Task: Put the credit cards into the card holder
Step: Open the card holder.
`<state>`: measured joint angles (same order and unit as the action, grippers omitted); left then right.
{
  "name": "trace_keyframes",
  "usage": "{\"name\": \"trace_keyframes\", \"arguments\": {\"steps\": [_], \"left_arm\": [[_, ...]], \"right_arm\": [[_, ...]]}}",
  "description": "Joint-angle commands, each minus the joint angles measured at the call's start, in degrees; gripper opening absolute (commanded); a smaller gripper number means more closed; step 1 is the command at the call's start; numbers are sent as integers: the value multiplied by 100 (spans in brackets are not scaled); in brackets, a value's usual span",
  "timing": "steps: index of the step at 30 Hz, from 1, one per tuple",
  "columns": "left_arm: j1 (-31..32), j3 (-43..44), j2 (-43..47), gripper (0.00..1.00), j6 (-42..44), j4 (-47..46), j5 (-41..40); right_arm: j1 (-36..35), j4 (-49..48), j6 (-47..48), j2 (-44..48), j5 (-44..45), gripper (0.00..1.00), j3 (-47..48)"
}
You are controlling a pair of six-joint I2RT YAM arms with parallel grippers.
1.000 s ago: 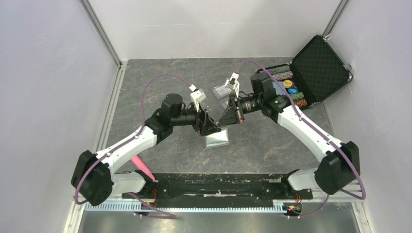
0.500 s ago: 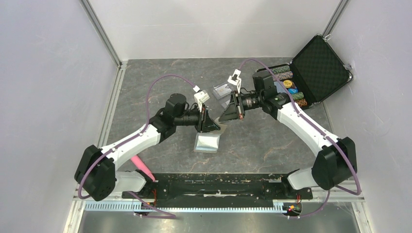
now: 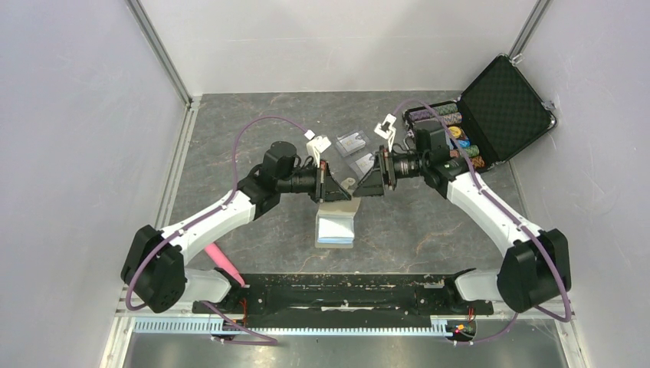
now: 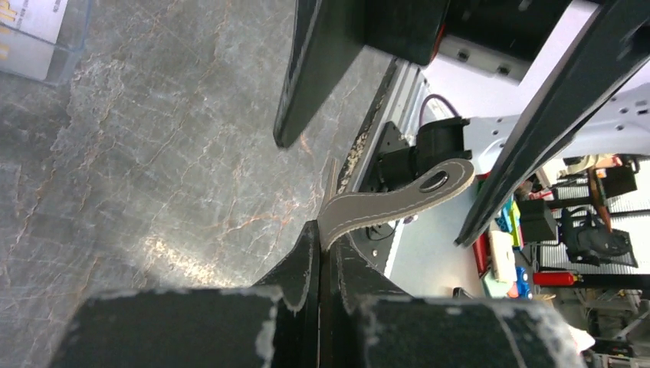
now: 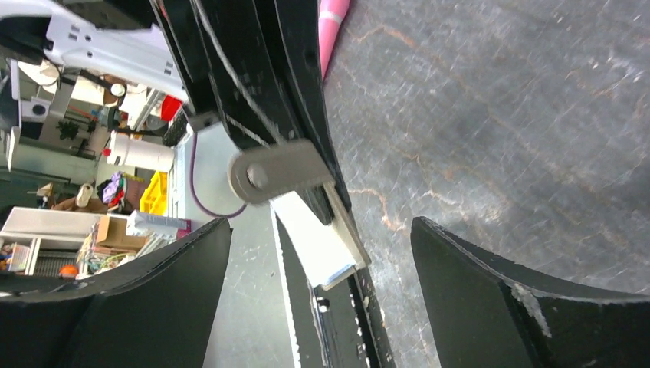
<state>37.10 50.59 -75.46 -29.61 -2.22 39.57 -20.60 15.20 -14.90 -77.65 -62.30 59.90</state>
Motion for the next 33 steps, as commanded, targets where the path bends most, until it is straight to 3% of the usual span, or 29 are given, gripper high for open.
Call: {"name": "trace_keyframes", "arguments": {"steps": [1, 4, 7, 9, 12, 14, 15, 16, 21, 23, 25, 28, 33], "left_arm": [[-1, 320, 21, 2, -902, -587, 179], [-1, 366, 13, 2, -1114, -782, 219], [-1, 373, 7, 2, -1338, -1063, 319], [1, 395, 26, 2, -1406, -1114, 336], [-3, 408, 126, 3, -1339, -1018, 239], [-6, 440, 250, 11, -1200, -765, -2], [-7, 474, 327, 13, -1093, -559, -154], [-10, 543, 398, 17, -907, -181, -414], [-10, 904, 918, 61, -204, 1973, -2451], [-10, 953, 1093, 71, -141, 2567, -3028], [-10, 938, 1195, 76, -148, 2976, -3254], [-14, 838, 1211, 76, -259, 3188, -2967], [-10, 464, 1125, 67, -735, 2799, -2181]], "right_arm": [[-14, -573, -51, 433, -347, 90, -544], [-76, -979, -272, 565, -527, 89, -818], [-209, -1460, -614, 599, -572, 81, -1018], [-274, -2084, -1032, 600, -610, 65, -1177], [-278, -3176, -1856, 622, -584, 31, -1431], [-277, -3602, -2228, 609, -506, 7, -1516], [-278, -3617, -2255, 586, -448, 0, -1504], [-278, -3572, -2251, 577, -369, 0, -1478], [-187, -2720, -1719, 581, 147, 0, -1218], [-134, -2267, -1458, 605, 415, 0, -1104], [-105, -1887, -1217, 634, 721, 0, -1019], [-78, -1648, -1109, 625, 993, 0, -1010], [-84, -1628, -1148, 575, 948, 0, -1018]]}}
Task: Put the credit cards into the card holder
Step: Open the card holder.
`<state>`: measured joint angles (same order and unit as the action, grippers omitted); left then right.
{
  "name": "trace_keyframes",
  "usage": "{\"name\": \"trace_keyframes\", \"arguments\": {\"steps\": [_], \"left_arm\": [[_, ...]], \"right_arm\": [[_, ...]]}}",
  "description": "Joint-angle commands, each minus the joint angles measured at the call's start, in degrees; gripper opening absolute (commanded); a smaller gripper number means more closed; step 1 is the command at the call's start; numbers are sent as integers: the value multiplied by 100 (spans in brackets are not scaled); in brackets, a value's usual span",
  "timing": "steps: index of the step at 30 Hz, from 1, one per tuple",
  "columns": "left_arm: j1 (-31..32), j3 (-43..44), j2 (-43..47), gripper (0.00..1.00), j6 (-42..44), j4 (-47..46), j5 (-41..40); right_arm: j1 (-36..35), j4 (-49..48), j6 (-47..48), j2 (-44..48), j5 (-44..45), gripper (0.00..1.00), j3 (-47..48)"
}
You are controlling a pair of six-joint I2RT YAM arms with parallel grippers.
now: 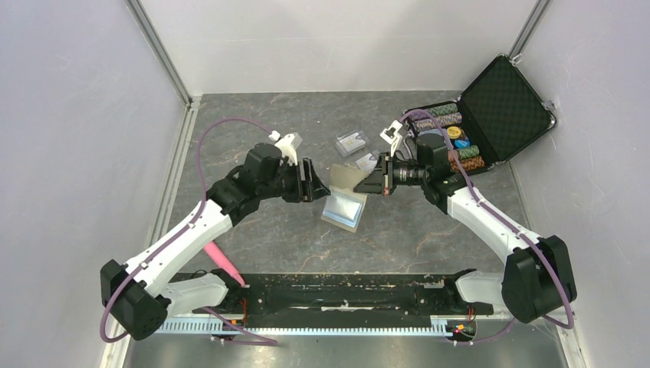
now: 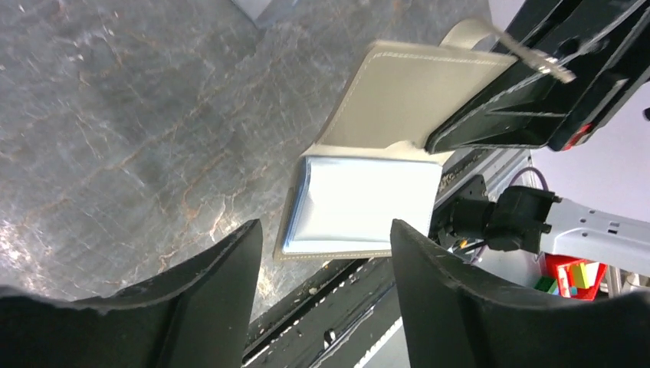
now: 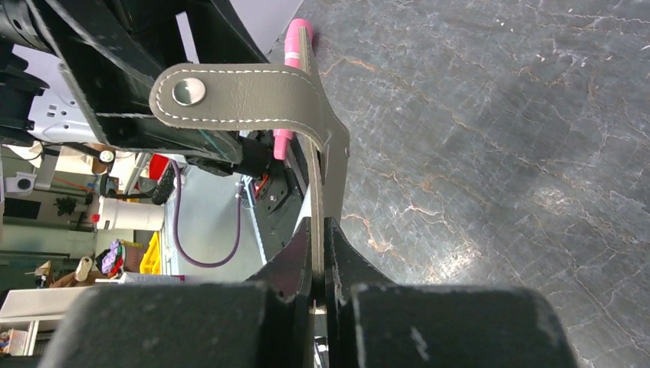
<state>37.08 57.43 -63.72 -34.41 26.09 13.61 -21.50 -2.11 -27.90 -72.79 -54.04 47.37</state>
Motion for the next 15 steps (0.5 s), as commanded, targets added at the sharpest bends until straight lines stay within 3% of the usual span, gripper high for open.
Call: {"name": "trace_keyframes", "arguments": {"steps": [1, 12, 15], "left_arm": [[-8, -314, -57, 65, -325, -178, 534], [1, -487, -626, 60, -671, -1105, 1021], [2, -478, -712, 49, -697, -1230, 1111]], "right_arm": [[5, 105, 154, 90, 113, 0, 237], [5, 149, 142, 159, 25, 0, 221], [5, 173, 148, 165, 43, 0, 220]]}}
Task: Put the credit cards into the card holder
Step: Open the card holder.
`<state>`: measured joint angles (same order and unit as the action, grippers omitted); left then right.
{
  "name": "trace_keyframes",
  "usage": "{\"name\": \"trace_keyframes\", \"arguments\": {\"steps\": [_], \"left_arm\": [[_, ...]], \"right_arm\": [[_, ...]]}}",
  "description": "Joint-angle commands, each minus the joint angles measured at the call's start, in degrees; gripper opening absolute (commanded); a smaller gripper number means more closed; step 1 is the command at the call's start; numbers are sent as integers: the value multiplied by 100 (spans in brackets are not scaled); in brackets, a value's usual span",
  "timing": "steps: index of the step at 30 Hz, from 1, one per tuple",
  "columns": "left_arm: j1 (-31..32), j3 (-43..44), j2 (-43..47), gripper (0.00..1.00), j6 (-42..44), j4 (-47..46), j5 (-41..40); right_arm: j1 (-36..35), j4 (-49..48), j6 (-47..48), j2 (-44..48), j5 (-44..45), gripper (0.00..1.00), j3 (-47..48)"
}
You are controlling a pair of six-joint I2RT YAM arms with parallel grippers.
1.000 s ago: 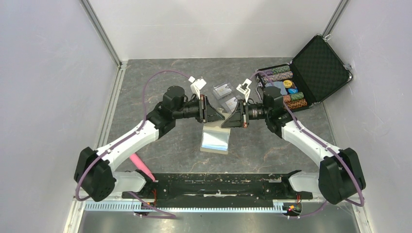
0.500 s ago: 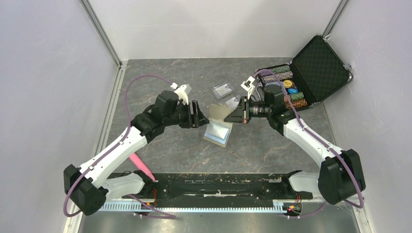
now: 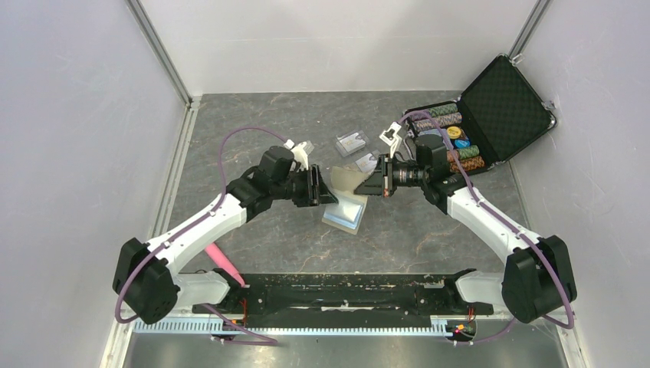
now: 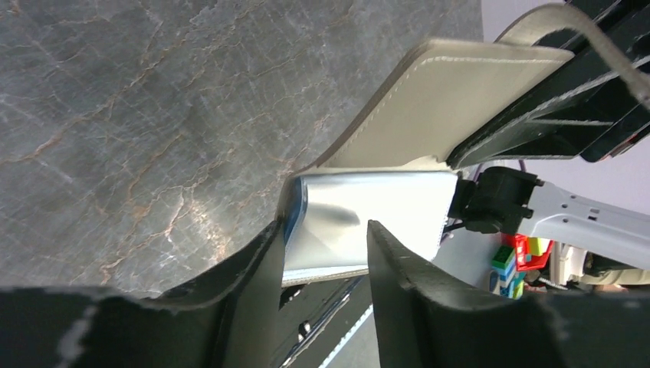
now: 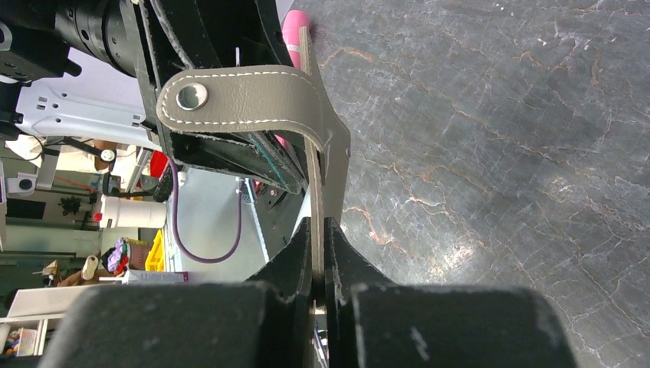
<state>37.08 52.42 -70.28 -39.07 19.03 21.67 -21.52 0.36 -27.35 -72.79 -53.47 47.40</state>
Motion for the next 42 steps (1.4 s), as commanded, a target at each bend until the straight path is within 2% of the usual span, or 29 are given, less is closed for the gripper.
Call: {"name": "trace_keyframes", "arguments": {"steps": [1, 4, 8, 14, 17, 23, 29, 34, 36, 39, 42], "left_arm": [[1, 31, -78, 43, -237, -566, 352], [1, 39, -78, 31, -293, -654, 460], [-1, 83, 34, 28, -345, -649, 440], [10, 335, 52, 45, -125, -90, 225], [42, 465, -54, 49, 7, 130, 241], [217, 770, -355, 47, 287, 482, 186], [276, 848, -419, 42, 177, 304, 267], [268, 808, -221, 55, -69, -48, 267], [265, 761, -165, 58, -156, -208, 294], [265, 807, -180, 60, -35, 66, 103], [265, 907, -273, 61, 181, 732, -298]], "right_arm": [[7, -70, 98, 169, -12, 0, 217], [7, -45, 140, 158, 3, 0, 209], [7, 190, 281, 143, 17, 0, 200], [8, 305, 391, 128, 4, 0, 169], [7, 307, 399, 138, -5, 0, 139], [9, 306, 399, 145, -23, 0, 118], [7, 325, 424, 151, -14, 0, 95], [7, 342, 476, 168, -14, 0, 25], [7, 341, 477, 184, -22, 0, 15], [8, 342, 478, 195, -39, 0, 33], [7, 342, 476, 212, -48, 0, 42]]}}
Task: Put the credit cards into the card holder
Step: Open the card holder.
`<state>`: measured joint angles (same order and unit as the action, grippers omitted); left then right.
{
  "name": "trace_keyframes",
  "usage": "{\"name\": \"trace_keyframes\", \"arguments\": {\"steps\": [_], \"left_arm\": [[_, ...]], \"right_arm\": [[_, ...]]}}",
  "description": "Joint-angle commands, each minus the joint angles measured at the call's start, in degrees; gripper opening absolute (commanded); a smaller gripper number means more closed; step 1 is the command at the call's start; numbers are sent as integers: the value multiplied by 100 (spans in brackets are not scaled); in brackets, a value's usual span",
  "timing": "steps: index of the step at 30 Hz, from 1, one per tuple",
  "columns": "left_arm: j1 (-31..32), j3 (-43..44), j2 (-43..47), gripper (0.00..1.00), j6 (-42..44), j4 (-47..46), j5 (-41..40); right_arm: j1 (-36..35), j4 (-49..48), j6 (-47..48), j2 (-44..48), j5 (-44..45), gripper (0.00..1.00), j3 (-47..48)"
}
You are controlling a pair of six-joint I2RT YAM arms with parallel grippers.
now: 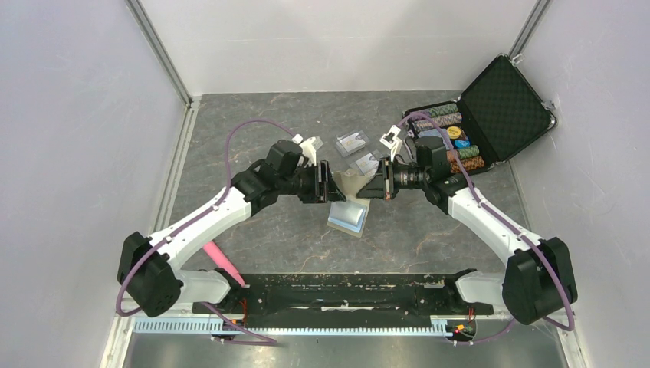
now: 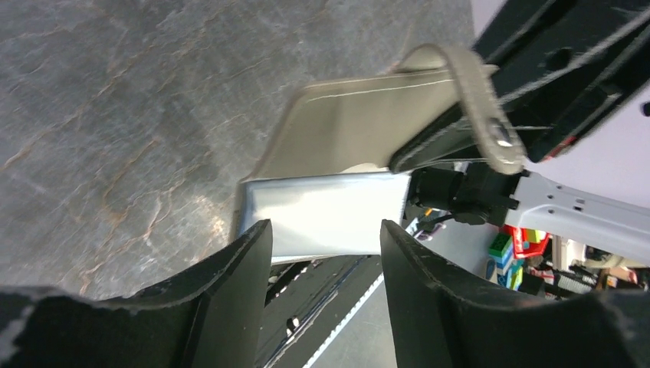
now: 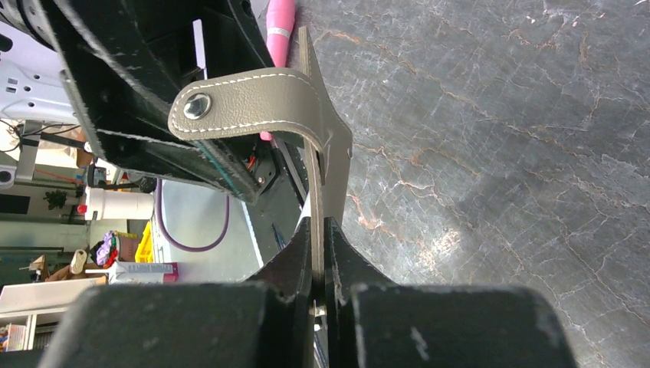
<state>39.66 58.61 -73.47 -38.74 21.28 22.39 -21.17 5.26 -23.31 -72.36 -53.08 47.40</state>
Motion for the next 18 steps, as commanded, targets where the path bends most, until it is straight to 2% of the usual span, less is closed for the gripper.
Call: {"name": "trace_keyframes", "arguments": {"steps": [1, 6, 12, 18], "left_arm": [[7, 292, -7, 61, 208, 631, -425], [24, 187, -198, 60, 201, 644, -329], [76, 107, -322, 58, 60, 193, -159], [112, 264, -367, 40, 20, 8, 16]], "right_arm": [[-28, -142, 73, 175, -88, 0, 33], [-28, -135, 75, 194, -106, 0, -26], [-27, -121, 65, 238, -106, 0, -46], [-28, -52, 123, 231, -71, 0, -62]]}}
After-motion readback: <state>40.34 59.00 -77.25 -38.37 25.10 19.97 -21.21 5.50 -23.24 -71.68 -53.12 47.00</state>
